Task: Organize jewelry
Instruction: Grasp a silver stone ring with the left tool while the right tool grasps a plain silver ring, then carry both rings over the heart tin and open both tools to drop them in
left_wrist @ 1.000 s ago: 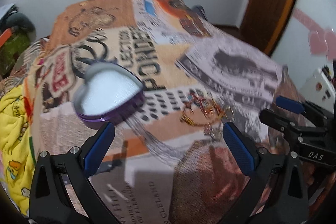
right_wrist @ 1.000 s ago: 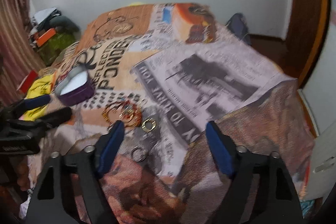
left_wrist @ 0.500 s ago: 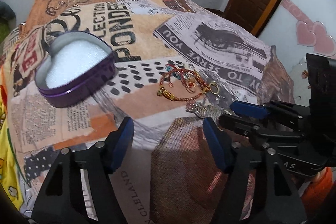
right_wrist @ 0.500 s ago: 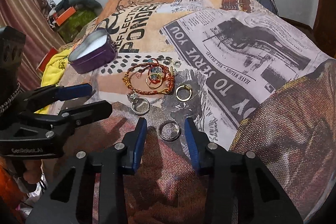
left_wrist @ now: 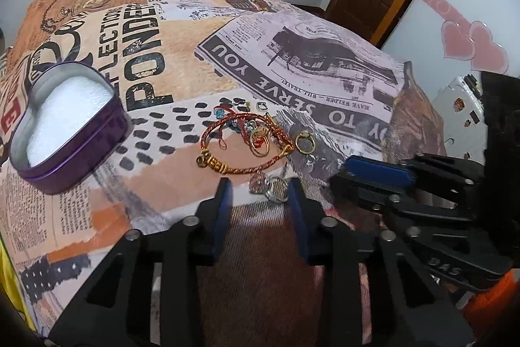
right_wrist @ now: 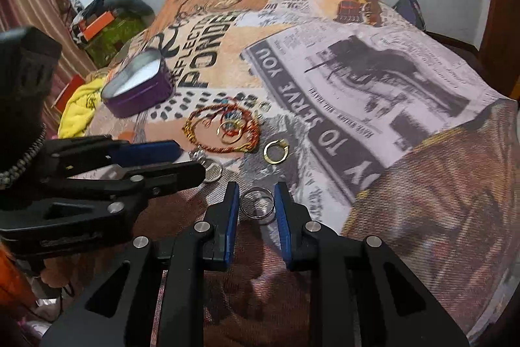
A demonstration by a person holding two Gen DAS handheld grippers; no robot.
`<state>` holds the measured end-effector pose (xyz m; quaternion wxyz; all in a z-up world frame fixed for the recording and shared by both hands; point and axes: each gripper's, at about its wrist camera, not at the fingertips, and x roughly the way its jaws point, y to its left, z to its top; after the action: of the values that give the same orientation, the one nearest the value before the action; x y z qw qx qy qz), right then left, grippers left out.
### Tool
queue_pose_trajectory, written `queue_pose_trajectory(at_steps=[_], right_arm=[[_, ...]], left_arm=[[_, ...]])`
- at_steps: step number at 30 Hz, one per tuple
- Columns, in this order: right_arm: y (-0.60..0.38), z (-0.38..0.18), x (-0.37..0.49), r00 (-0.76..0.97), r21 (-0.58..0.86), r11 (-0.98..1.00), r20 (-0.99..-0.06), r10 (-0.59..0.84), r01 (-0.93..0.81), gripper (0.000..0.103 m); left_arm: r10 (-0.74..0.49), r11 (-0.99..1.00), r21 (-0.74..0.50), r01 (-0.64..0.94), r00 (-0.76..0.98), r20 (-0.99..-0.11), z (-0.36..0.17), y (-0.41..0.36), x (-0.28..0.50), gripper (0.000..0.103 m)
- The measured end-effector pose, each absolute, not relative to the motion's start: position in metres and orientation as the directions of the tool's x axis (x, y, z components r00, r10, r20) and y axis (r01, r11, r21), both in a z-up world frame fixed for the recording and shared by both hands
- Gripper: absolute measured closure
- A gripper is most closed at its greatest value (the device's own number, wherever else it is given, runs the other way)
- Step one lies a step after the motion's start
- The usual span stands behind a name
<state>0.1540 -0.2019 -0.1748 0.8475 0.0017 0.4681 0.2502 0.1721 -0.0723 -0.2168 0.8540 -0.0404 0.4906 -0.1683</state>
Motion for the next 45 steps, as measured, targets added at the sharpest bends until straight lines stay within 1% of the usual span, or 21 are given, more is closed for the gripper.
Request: queue_pose_trajectory(at_steps=[2,3,4,10,16,28,35,40,45], right_arm=[[-0.205,-0.173,0.154,0.447,0.237,0.88,-0.789,0.422,-0.411,0.083],[-0.205,-0.172,0.154,0.45,0.237,0.883,-0.788,0.419,-0.406,0.083],[-0.206,-0.171,0.154,0.452,0.238,0.884,-0.788,0.418,-0.402,0.083],[-0.205,-0.163,0.153,0.465,0.242,0.885,-0.779,0.421,-0.397,0.083],[-0.197,-0.14,0.153,0.504,0.237,0.876,-0.742,0.442,-0.419,0.083],[-0.156,-0.076,0.153,0.603,0.22,0.84,-0.609,0.516,-0.496,0.083],[-0.13,-0.055,0.155,0.628,0.196,0.818,-0.553,0.548,-0.541,0.083],[-0.112,-0.05,0.166,0.627,0.201,0.805,-0.533,0.568,-0.558,0.083],[-0.095,-0.056,0.177,0.605,0.217,0.789,-0.537,0.588,-0.575,0.083]], left_arm=[[-0.318,0.943,-0.224,0.247,0.466,-0.826,-0.218,-0.074,0.174,0.081],[-0.313,0.944,-0.218,0.247,0.466,-0.827,-0.219,-0.075,0.175,0.089],[-0.311,0.945,-0.215,0.247,0.466,-0.829,-0.22,-0.076,0.176,0.089],[-0.311,0.947,-0.223,0.233,0.48,-0.82,-0.214,-0.071,0.168,0.089],[-0.291,0.956,-0.213,0.203,0.544,-0.787,-0.19,-0.057,0.157,0.089],[-0.19,0.98,-0.17,0.101,0.722,-0.665,-0.12,0.004,0.138,0.089],[-0.116,0.989,-0.139,0.039,0.79,-0.602,-0.092,0.043,0.131,0.089],[-0.086,0.992,-0.126,0.014,0.804,-0.588,-0.089,0.064,0.132,0.089],[-0.089,0.991,-0.133,0.01,0.79,-0.606,-0.099,0.073,0.142,0.089]])
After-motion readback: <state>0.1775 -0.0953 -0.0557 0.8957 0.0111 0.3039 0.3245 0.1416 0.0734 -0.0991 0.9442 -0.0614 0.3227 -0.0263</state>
